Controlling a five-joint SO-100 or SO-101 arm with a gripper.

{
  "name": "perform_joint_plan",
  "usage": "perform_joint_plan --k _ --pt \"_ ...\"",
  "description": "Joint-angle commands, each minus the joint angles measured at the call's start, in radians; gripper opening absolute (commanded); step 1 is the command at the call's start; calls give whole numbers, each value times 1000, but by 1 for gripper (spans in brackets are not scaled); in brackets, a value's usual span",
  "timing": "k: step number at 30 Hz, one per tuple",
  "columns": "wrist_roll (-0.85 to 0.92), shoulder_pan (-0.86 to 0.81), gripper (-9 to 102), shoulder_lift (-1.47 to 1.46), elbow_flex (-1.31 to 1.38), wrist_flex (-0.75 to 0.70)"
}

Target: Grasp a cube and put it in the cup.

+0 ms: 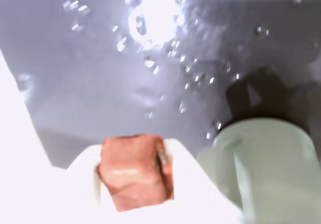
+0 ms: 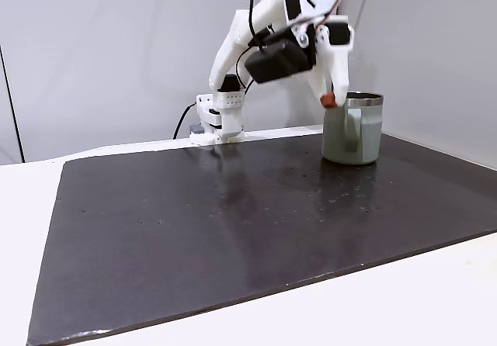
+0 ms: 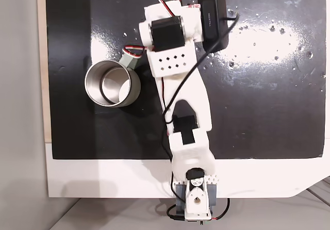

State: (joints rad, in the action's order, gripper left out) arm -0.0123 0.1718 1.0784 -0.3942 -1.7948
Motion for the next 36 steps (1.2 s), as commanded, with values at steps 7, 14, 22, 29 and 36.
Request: perform_joint_plan --k 7,14,22,29,36 --pt "0 18 7 376 -209 3" --pt "5 92 7 425 -298 11" --pt "54 252 7 463 -411 11" --pt "103 385 7 463 -457 2" --pt "150 506 7 417 -503 -5"
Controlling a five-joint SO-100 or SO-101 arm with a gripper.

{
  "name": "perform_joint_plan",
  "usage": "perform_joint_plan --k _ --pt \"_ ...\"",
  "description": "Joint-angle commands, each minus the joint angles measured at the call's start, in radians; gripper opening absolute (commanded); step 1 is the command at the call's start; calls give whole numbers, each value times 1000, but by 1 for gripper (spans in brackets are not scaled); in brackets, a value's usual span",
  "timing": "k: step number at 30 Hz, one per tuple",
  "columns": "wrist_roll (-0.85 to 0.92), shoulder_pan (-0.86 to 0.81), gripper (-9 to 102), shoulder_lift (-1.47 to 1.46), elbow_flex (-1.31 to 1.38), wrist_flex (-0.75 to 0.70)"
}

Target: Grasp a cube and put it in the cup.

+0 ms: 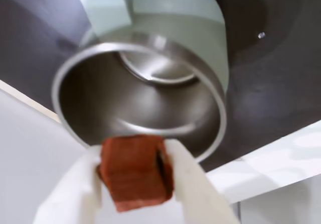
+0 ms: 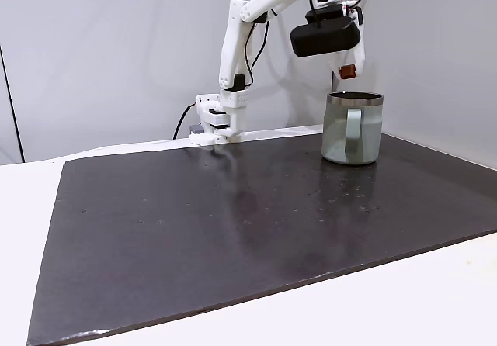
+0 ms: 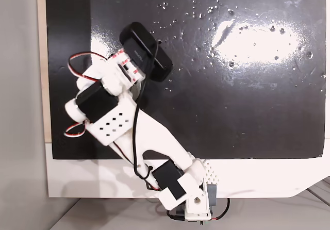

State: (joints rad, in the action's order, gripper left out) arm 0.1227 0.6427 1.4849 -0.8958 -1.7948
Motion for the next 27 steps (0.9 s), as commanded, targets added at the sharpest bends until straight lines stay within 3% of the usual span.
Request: perform_joint_plan --k 1,11,19,27 --pt "18 48 7 6 -6 -5" --pt "20 49 8 11 -14 -6" --pt "8 49 24 15 -18 -6" --pt "-2 49 26 15 -15 -5"
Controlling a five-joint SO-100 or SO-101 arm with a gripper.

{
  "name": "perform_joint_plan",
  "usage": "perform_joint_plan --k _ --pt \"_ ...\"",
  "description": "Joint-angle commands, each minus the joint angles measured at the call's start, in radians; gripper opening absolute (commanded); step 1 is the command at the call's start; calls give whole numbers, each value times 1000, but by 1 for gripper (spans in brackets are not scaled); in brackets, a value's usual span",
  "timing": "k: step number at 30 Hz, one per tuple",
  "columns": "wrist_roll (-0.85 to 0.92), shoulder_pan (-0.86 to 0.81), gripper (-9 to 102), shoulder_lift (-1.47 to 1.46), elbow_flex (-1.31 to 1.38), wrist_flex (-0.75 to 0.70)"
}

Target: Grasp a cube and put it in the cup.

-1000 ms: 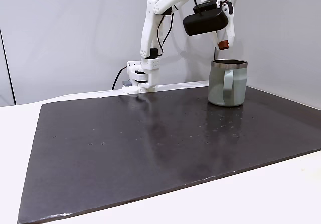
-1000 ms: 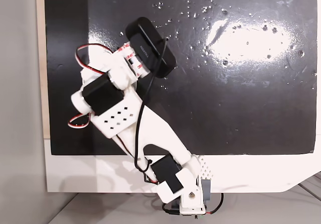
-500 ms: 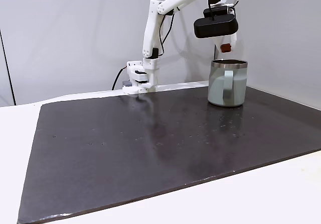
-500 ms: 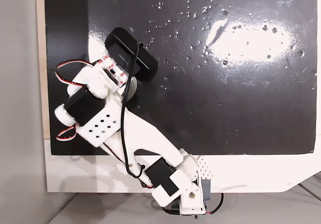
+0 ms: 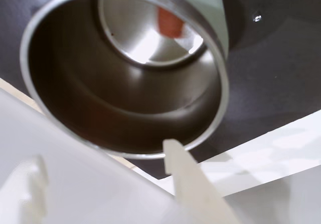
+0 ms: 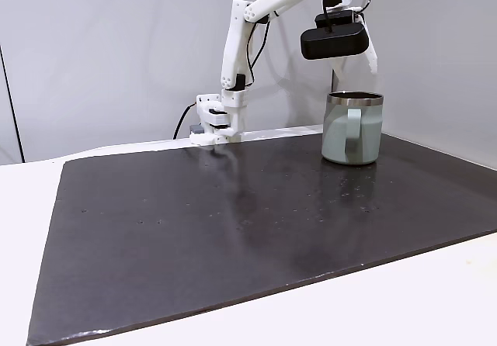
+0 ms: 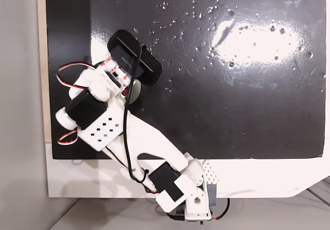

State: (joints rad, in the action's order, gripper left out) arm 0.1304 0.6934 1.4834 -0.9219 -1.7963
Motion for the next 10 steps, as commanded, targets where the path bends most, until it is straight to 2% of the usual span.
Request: perform_joint_plan --k 1,10 --pt "-9 -2 26 17 11 -3" --pt "-9 -3 26 17 14 -3"
